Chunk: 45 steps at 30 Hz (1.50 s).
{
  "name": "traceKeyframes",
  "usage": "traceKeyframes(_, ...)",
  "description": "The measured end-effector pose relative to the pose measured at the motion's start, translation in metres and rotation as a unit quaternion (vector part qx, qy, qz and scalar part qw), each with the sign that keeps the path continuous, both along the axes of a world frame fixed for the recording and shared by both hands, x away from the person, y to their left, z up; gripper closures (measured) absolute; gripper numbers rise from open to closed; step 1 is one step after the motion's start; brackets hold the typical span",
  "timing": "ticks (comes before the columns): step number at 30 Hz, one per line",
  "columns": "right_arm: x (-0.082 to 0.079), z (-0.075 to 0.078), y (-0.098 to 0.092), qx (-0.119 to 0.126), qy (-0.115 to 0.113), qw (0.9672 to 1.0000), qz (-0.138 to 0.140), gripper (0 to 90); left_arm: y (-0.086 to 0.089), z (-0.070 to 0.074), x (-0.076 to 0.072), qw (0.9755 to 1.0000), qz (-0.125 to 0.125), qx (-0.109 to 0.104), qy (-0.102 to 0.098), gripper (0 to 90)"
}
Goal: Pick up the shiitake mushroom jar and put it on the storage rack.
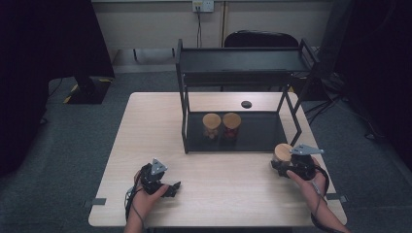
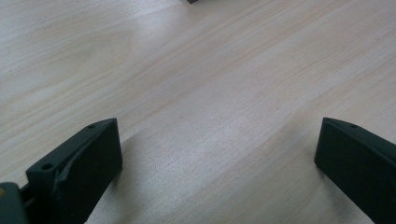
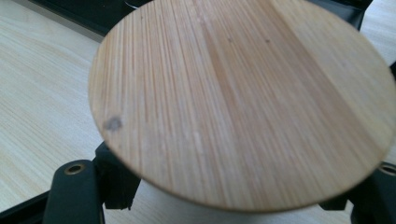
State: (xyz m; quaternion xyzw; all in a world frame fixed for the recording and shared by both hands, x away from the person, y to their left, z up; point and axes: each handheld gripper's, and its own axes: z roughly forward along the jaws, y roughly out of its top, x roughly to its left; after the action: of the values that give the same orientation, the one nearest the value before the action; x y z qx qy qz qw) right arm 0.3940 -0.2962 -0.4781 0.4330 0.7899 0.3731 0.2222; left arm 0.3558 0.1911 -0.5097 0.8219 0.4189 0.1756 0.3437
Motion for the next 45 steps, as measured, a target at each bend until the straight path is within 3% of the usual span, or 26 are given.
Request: traceKeyframes(45,0.032,0.026,0.039,0.003,0.006,0.9994,0.033,25.6,0.0,0.0,0.0,1.0,0.0,0.0,0.0,0.3)
